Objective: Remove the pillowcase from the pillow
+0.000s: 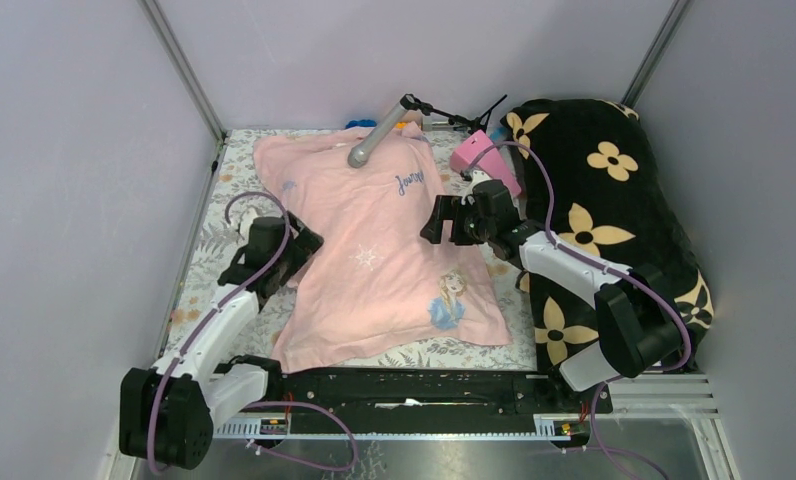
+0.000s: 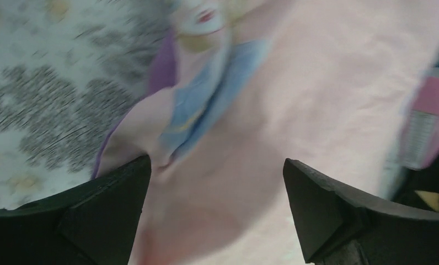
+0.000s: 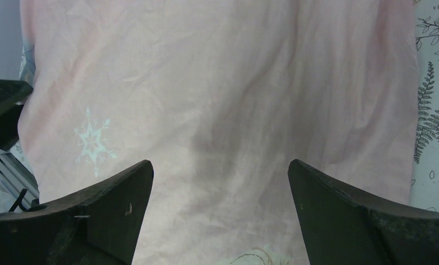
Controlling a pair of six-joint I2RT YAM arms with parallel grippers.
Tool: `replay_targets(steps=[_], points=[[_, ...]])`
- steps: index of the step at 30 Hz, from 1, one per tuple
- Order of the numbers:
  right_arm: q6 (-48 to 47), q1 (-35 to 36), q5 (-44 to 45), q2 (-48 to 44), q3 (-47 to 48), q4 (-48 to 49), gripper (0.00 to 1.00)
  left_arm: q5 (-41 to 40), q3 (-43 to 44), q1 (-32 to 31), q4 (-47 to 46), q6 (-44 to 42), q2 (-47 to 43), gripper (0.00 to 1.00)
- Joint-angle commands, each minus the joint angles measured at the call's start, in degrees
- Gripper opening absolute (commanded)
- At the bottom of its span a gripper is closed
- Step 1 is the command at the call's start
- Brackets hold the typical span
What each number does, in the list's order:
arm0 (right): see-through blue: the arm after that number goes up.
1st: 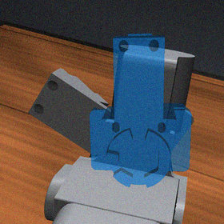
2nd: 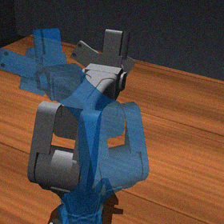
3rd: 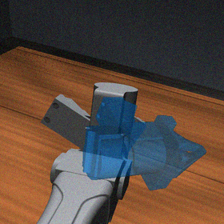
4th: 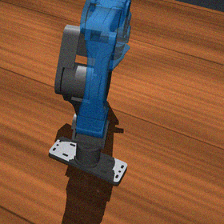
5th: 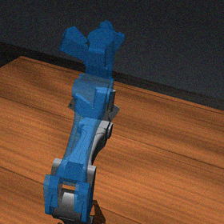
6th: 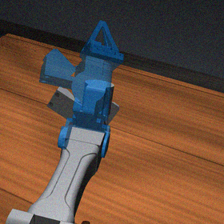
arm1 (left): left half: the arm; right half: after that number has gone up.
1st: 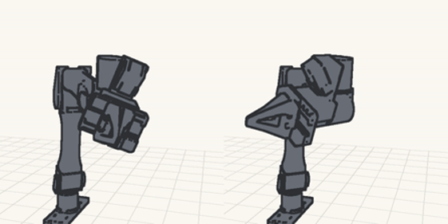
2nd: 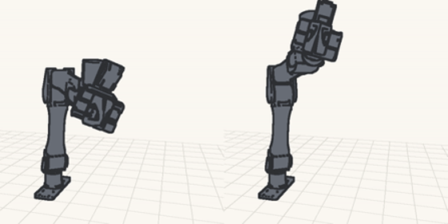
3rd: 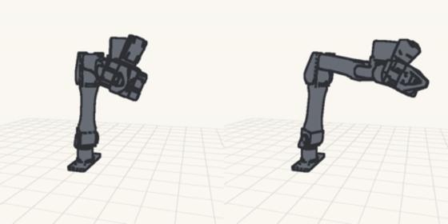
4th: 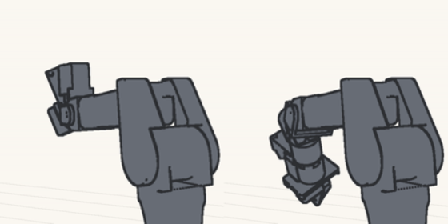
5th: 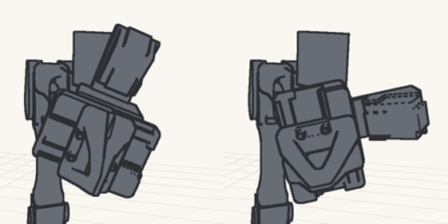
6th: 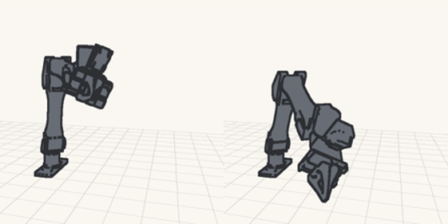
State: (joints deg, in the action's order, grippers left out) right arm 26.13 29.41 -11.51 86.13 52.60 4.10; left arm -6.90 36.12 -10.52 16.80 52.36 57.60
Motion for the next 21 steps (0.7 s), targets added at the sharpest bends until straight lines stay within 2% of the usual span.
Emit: replay_targets(steps=[1, 4, 5, 6, 8, 9, 15, 18, 21], points=[[-0.6, -0.1, 0.9, -1.2, -0.9, 0.4, 1.0, -6.3, -4.5, -0.1, 0.0, 4.4, 1.1, 0.99], [-0.5, -0.1, 1.0, -1.3, -1.1, 0.8, 1.0, -0.9, -6.8, -0.1, -4.7, 4.4, 4.3, 0.98], [-0.5, -0.1, 1.0, -1.2, -1.2, 0.8, 1.0, 2.0, -7.6, -0.1, -6.9, 4.2, 5.5, 0.93], [-0.5, -0.1, 1.1, -1.3, -1.1, 0.7, 1.0, 4.8, -8.3, -0.2, -10.2, 3.5, 6.5, 0.8], [-0.5, -0.1, 1.2, -1.4, -1.1, 0.7, 0.99, 9.7, -9.6, -1.4, -16.3, 1.9, 7.0, 0.24], [-0.6, -0.1, 1.2, -1.6, -1.1, 0.6, 1.0, 9.0, -9.1, -2.8, -16.5, 1.5, 6.7, 0.01], [-0.1, -0.1, 3.1, -3.0, -1.4, -0.3, 1.0, -6.7, 2.9, -12.5, -10.0, -1.6, -2.5, 0.0], [0.2, -0.1, 4.1, -4.5, -1.5, -1.4, 1.0, -8.5, 9.2, -13.0, -10.5, -1.7, -4.9, 0.0], [0.2, -0.1, 4.9, -6.7, -1.7, -2.1, 1.0, -8.4, 18.0, -13.0, -10.8, -2.5, -0.7, 0.0]])
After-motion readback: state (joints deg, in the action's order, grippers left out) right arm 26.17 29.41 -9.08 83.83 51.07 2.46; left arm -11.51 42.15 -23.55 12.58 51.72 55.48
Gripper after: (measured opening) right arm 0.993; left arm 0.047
